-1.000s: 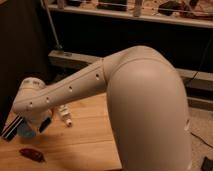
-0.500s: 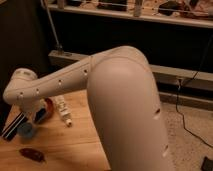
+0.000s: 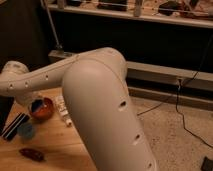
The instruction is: Place the white sponge in the ceramic bowl
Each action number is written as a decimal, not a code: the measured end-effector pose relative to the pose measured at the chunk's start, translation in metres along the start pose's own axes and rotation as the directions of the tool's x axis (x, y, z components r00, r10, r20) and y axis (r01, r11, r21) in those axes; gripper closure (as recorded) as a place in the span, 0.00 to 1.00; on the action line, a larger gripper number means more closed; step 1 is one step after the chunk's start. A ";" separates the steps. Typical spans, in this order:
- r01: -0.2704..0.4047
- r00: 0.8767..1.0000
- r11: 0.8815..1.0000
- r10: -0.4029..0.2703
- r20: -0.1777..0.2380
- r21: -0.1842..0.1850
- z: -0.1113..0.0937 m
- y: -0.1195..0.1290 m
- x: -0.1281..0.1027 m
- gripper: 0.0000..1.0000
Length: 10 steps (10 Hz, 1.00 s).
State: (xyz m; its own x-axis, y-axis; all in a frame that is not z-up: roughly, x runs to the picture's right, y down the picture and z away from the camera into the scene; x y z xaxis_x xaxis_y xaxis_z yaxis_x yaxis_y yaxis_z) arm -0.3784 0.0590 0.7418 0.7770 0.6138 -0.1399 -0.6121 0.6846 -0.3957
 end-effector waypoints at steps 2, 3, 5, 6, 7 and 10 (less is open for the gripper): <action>-0.024 0.999 0.999 0.025 -0.031 0.042 0.014 -0.010 -0.005 0.24; -0.034 0.998 0.997 0.037 -0.047 0.062 0.022 -0.011 -0.007 0.20; -0.038 0.997 0.996 0.043 -0.066 0.085 0.033 -0.010 -0.007 0.20; -0.038 0.996 0.995 0.046 -0.082 0.094 0.042 -0.008 -0.003 0.20; -0.033 0.995 0.995 0.042 -0.095 0.099 0.049 -0.005 0.000 0.20; -0.026 0.992 0.995 0.036 -0.117 0.091 0.056 0.006 0.006 0.20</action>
State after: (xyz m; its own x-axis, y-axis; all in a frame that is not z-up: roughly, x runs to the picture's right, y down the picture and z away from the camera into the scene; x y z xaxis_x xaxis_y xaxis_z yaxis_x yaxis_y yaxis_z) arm -0.3854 0.0891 0.7892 0.7660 0.5880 -0.2597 -0.6428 0.7016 -0.3074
